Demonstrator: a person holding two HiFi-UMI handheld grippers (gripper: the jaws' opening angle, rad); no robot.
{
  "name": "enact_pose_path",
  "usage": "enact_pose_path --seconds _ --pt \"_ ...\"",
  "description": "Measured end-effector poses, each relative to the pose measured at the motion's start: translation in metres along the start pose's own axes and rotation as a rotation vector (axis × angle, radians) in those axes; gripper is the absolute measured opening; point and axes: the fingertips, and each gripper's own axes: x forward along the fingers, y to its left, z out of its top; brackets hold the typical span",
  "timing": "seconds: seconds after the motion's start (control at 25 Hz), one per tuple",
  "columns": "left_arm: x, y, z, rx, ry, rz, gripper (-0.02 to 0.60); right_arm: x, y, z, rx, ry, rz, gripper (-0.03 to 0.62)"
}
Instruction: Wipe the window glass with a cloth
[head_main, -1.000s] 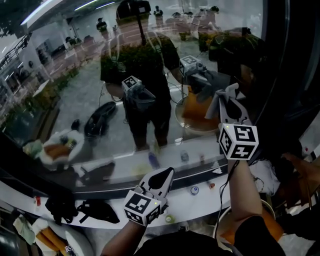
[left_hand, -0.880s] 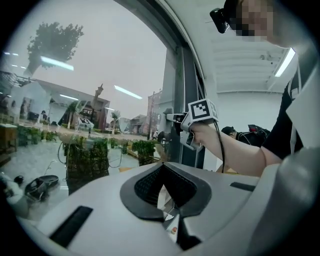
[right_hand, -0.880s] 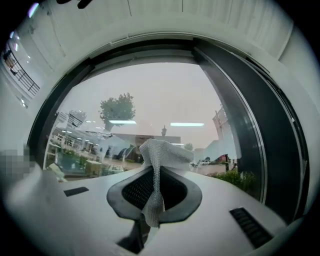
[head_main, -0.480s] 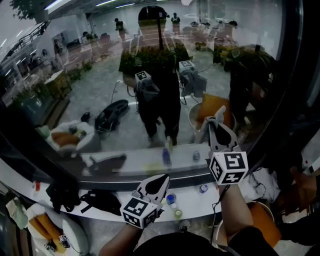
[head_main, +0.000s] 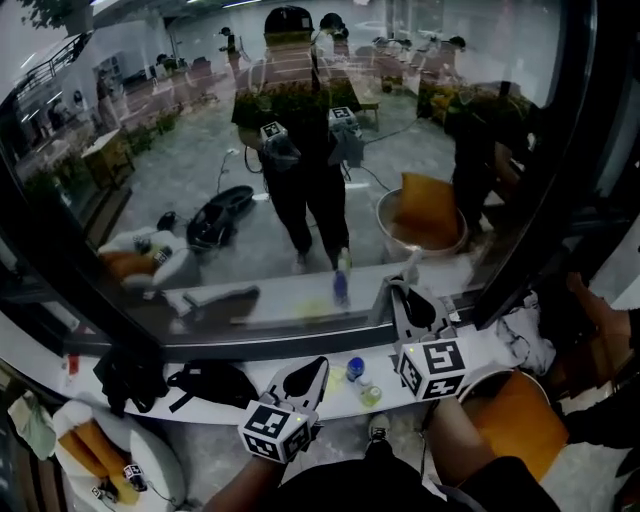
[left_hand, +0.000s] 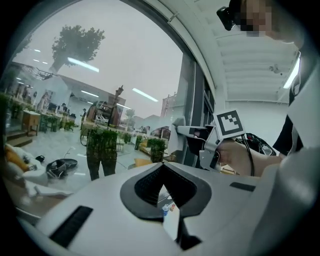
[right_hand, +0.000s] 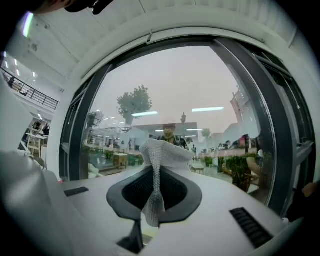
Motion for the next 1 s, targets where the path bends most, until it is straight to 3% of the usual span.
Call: enact_pose_path --seconds 0.2,0.4,0.56,1.0 --pt "-0.043 -0.016 -0.032 0.010 0.034 -0.056 0.006 -0.048 0.051 -0.044 0.043 0.069 -0.001 0.043" --pt "-0.070 -0.019 -0.040 -0.071 0.032 -0.036 0.006 -0.081 0.081 -0.066 0.090 0.112 0.006 0.043" --pt "-0.083 -0.028 -0.044 -0.066 0.033 -0.035 0.006 -0.102 0.100 -0.068 0.079 0.116 0.025 0.044" --pt "-0.057 -0.077 -0.052 -0.040 0.045 -0.035 0.006 -0.147 0.080 -0.075 0.073 0.132 0.072 0.043"
